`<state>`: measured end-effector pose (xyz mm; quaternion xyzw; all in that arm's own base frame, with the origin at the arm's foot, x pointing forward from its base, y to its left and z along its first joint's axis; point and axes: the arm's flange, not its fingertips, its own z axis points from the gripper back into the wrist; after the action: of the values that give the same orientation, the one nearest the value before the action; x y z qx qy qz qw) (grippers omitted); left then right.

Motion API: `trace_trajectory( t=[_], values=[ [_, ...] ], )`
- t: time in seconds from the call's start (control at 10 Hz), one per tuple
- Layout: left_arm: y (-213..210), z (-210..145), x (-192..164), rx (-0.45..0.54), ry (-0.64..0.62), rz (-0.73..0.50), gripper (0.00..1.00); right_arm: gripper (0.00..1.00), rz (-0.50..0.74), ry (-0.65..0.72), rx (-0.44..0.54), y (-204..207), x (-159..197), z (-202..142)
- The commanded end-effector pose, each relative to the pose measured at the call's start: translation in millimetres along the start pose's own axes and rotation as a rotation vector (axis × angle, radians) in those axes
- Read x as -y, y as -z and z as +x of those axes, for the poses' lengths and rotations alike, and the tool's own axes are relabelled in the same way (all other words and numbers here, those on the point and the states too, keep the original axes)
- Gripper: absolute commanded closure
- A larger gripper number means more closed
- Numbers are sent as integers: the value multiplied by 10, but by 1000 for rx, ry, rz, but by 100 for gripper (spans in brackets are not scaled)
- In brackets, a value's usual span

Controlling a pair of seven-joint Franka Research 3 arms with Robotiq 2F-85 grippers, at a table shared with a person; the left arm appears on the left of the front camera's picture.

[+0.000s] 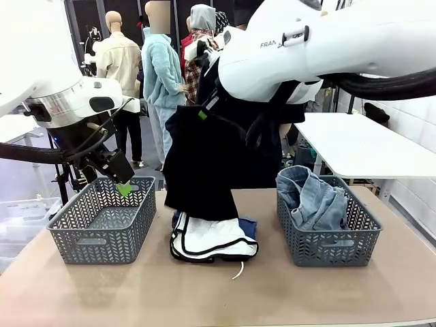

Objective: Sort the tops and bottoms.
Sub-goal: Lift clothes from the center of the table with your right hand, then sort the clothes according to human instructions.

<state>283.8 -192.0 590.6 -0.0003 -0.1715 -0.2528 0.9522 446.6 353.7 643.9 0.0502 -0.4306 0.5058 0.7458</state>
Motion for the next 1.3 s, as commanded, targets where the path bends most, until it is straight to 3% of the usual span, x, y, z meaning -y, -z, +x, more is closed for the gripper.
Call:
trace_trajectory(
  t=[0.0, 0.1, 1.2],
  values=[
    [3, -16, -10, 0, -13, 6, 0, 100, -58, 10, -6, -104, -70, -76],
    [3, -16, -10, 0, -13, 6, 0, 100, 0, 0, 0, 0, 0, 0],
    [3, -16, -10, 0, -13, 6, 0, 100, 0, 0, 0, 0, 0, 0]
  ],
)
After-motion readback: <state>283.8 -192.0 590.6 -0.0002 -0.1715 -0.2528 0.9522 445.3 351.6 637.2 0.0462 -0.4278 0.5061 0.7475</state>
